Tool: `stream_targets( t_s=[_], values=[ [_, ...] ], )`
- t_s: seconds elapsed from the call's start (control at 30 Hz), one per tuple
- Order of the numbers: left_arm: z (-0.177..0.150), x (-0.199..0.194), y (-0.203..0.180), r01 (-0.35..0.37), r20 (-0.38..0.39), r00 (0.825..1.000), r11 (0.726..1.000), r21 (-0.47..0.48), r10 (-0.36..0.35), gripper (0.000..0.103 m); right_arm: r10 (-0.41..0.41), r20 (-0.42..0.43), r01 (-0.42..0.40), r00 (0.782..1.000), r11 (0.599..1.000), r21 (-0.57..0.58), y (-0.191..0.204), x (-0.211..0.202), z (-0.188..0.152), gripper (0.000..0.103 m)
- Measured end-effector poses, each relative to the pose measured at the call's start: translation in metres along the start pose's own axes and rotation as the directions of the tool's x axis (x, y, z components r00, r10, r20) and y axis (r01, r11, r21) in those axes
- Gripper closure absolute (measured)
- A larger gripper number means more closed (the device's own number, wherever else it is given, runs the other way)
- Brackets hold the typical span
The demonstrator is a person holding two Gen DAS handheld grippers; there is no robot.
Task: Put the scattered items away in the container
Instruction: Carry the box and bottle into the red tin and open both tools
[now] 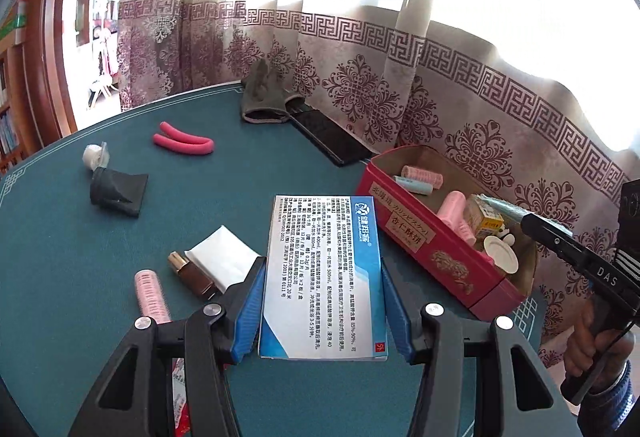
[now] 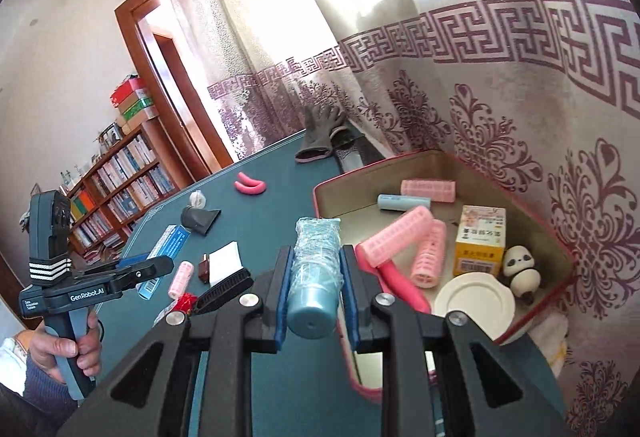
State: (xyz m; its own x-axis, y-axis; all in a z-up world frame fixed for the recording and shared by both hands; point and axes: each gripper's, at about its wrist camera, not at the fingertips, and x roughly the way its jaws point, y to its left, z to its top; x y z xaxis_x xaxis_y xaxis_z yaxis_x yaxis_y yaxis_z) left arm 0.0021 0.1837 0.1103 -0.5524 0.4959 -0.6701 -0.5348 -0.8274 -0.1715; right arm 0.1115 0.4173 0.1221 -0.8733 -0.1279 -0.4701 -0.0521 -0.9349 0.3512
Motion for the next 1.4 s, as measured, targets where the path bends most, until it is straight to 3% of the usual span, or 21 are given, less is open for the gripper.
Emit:
stream_targets(
  t_s=[0.17,0.57,0.63,0.67,0.7,0.73,0.8,0.93,1.27,1.4],
  values=[
    [0.026,0.025,-0.044,0.06,0.003,0.998,0.996,0.067,-0.06,0.048,-0.105,0.005,0.105,0.994,0.994,-0.025,-0.021,0.003,0.0,0.078],
    [0.08,0.097,-0.099,0.127,-0.029,0.992,0.981,0.145,-0.124,0.047,-0.116,-0.028,0.116,0.993,0.993,-0.022,-0.044,0.021,0.002,0.078],
    [0.085,0.109,-0.1,0.127,-0.044,0.992,0.982,0.143,-0.121,0.044,-0.108,-0.038,0.107,0.993,0.994,-0.015,-0.045,0.025,0.002,0.078],
    [0.086,0.115,-0.101,0.125,-0.055,0.991,0.982,0.138,-0.119,0.037,-0.102,-0.046,0.102,0.994,0.995,-0.015,-0.045,0.027,0.002,0.078],
    [0.086,0.119,-0.1,0.122,-0.06,0.992,0.984,0.132,-0.115,0.018,-0.095,-0.055,0.094,0.994,0.995,-0.016,-0.045,0.029,0.001,0.078],
    [0.085,0.12,-0.098,0.119,-0.049,0.992,0.985,0.125,-0.113,0.013,-0.088,-0.064,0.088,0.994,0.996,-0.014,-0.045,0.031,0.0,0.077],
    [0.084,0.121,-0.096,0.116,-0.043,0.993,0.986,0.119,-0.111,0.013,-0.076,-0.07,0.077,0.995,0.997,0.0,-0.046,0.032,-0.002,0.075],
    [0.078,0.119,-0.087,0.073,-0.046,0.997,0.991,0.115,-0.068,0.013,-0.065,-0.067,0.066,0.996,0.998,0.021,-0.049,0.032,-0.003,0.06],
    [0.061,0.103,-0.059,0.021,-0.068,0.998,0.999,0.048,-0.017,0.013,-0.059,-0.072,0.061,0.996,0.998,0.027,-0.043,0.028,-0.006,0.056],
    [0.05,0.095,-0.049,-0.009,-0.079,0.997,0.999,0.033,0.011,0.013,-0.072,-0.053,0.073,0.996,0.997,0.02,-0.038,0.021,-0.007,0.04]
  ],
)
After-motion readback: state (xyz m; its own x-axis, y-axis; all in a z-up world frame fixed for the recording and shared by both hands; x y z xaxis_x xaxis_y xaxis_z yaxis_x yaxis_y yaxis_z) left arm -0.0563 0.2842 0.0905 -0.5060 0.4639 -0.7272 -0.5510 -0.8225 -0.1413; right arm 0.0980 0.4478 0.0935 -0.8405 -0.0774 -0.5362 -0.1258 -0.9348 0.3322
